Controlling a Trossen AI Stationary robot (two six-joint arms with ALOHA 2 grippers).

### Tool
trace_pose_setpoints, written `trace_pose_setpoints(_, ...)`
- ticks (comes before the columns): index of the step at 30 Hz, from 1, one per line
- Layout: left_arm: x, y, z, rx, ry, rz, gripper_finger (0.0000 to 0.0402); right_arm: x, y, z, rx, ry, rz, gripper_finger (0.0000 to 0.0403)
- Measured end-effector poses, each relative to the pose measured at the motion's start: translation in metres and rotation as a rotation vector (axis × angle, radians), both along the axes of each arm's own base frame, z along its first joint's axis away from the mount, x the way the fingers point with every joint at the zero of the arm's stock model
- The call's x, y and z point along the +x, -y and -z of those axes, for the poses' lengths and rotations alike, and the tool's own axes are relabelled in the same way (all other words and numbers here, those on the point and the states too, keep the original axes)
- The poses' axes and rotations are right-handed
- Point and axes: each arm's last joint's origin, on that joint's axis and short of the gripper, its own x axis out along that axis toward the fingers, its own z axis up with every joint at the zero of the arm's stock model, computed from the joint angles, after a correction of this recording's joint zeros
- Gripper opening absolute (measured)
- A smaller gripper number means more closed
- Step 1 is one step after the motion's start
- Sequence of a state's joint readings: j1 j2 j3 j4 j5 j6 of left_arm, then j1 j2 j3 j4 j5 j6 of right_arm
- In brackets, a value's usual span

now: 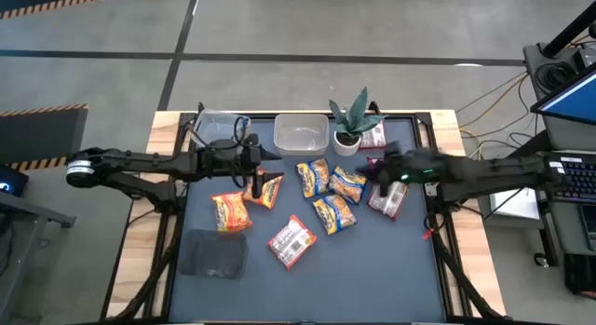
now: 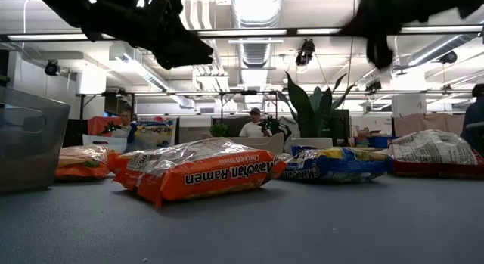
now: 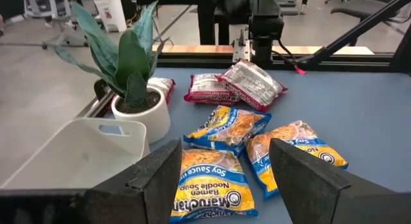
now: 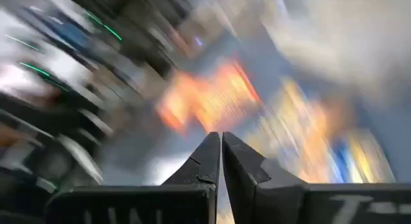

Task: Sort Maruchan noodles
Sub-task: Put the red noodle pack into the gray bin

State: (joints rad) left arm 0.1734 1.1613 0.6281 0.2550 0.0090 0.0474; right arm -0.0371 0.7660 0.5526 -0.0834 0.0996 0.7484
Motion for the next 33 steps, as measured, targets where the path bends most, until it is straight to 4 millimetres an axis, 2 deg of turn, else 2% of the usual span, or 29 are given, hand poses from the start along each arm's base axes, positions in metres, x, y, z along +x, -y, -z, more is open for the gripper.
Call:
trace_pose_setpoints(3,0.003,-0.001,0.001,-0.022,-0.004,-0.006,0.0217,-0.007,-0.002,0.030,0.168,-0.275,0.073,0.0009)
trace_pose_setpoints(7,0.008,-0.001,0.003,-0.043,-0.015,-0.011,0.0217,-0.016,-0.002,0.038,0.283,-0.471,0.197,0.0009)
trace_pose_setpoints(12,0.016,-0.003,0.005,-0.061,-0.027,-0.016,0.0217,-0.010,-0.002,0.024,0.274,-0.535,0.203,0.0009)
trace_pose_setpoints(18,0.029,-0.005,0.007,-0.073,-0.054,-0.019,0.0217,-0.029,-0.004,0.025,0.317,-0.975,0.343,0.0009)
trace_pose_setpoints(22,0.033,-0.006,0.008,-0.073,-0.064,-0.019,0.0217,-0.035,-0.008,0.031,0.324,-1.140,0.406,0.0009)
trace_pose_setpoints(28,0.034,-0.006,0.006,-0.069,-0.075,-0.017,0.0217,-0.029,-0.008,0.050,0.280,-1.191,0.418,0.0009)
trace_pose_setpoints(30,0.033,-0.006,0.005,-0.068,-0.068,-0.017,0.0217,-0.019,-0.008,0.057,0.249,-1.140,0.364,0.0009)
trace_pose_setpoints(33,0.033,-0.006,0.005,-0.070,-0.068,-0.018,0.0217,0.005,-0.011,0.062,0.212,-0.950,0.227,0.0009)
